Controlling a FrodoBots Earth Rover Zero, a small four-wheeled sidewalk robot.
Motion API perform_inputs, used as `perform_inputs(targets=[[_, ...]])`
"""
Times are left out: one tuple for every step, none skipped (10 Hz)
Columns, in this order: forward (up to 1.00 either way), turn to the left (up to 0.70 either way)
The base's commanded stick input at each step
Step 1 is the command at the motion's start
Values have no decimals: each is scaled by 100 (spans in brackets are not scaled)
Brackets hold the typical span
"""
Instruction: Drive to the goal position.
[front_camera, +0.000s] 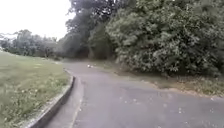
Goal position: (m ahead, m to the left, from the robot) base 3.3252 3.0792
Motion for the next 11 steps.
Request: perform_inputs(targets=[[100, 2], [100, 9], [100, 25], [100, 35], [100, 10], [100, 0], [100, 0], [100, 1], [100, 2], [100, 7], [100, 25]])
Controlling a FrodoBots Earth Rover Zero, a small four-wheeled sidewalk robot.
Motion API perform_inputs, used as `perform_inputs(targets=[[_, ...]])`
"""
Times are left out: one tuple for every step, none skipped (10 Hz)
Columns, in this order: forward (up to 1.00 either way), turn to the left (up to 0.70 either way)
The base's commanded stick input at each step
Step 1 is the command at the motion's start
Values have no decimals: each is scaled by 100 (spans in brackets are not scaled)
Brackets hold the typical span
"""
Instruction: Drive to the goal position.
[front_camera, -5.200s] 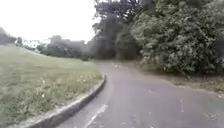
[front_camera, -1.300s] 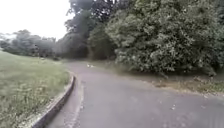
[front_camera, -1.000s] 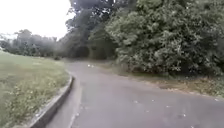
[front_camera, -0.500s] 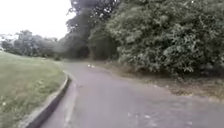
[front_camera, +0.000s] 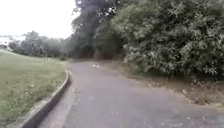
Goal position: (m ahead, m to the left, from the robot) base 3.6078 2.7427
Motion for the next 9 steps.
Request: perform_inputs(targets=[[100, 15], [100, 4], [100, 0], [100, 0], [100, 0], [100, 7], [100, 29], [100, 40], [100, 40]])
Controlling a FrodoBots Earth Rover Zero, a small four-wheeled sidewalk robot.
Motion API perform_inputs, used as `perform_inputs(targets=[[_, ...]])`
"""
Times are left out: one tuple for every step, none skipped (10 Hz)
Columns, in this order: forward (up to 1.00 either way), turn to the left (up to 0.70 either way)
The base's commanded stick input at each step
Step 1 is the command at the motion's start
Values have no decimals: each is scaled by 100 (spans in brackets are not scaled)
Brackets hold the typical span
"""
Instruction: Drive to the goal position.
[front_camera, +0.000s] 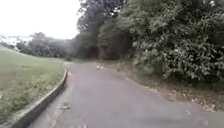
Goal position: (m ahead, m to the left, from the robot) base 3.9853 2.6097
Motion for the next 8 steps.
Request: perform_inputs(targets=[[100, 15], [100, 0], [100, 0], [100, 0], [100, 0], [100, 0], [100, 14], [100, 39]])
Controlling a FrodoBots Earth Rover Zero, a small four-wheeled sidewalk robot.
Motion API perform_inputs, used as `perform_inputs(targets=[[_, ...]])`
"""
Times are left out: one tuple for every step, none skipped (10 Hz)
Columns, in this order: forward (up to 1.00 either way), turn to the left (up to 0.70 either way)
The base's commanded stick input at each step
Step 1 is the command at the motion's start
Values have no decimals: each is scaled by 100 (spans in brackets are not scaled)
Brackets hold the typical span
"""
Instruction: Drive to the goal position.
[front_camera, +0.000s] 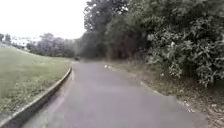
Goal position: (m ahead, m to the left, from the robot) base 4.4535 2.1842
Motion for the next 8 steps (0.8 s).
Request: perform_inputs(targets=[[100, 40], [100, 40], [100, 40], [100, 36], [100, 28], [100, 10], [100, 0], [100, 0]])
